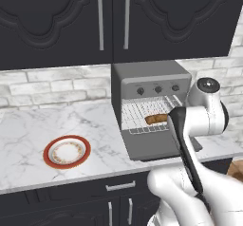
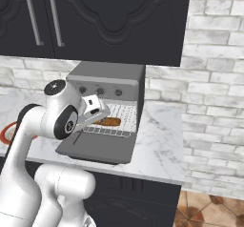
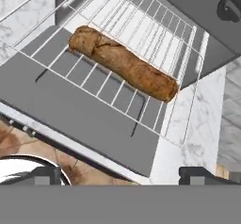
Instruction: Pull the toaster oven rack outwards. Pick up the baguette from the plate and place it on the toaster oven rack. Close the toaster oven door fully and set the temperature to the lowest setting.
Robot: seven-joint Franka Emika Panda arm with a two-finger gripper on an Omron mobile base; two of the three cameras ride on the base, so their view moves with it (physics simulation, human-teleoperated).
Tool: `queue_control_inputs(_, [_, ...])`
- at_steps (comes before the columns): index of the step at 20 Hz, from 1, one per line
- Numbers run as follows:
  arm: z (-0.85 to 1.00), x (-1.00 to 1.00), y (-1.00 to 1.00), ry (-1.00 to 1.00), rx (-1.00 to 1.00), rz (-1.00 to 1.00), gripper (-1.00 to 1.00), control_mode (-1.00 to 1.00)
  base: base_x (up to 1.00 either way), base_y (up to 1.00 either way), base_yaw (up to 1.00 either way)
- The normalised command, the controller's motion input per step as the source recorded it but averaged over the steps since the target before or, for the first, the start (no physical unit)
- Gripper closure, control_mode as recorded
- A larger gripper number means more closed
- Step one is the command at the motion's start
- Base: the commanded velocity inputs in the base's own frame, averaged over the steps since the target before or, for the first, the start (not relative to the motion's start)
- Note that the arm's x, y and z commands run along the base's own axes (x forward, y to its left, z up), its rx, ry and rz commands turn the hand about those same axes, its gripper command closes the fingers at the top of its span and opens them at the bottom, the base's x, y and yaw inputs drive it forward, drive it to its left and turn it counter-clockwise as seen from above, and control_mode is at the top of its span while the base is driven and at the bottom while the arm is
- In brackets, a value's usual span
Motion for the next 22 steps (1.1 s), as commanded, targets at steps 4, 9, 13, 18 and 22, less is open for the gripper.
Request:
queue_control_inputs(4, [-0.28,-0.04,0.0,-0.42,0.27,-0.56,-1.0,-1.0,0.0,0.0,0.0])
queue_control_inputs(9, [-0.11,-0.13,-0.03,-0.22,0.31,-0.37,-1.0,-1.0,0.0,0.0,0.0])
queue_control_inputs(13, [0.0,-0.12,-0.21,0.03,0.2,0.03,-1.0,-1.0,0.0,0.0,0.0])
queue_control_inputs(18, [-0.09,-0.01,-0.08,0.03,0.17,0.17,-1.0,-1.0,0.0,0.0,0.0])
queue_control_inputs(22, [-0.04,0.01,-0.01,0.01,0.05,0.12,-1.0,-1.0,0.0,0.0,0.0])
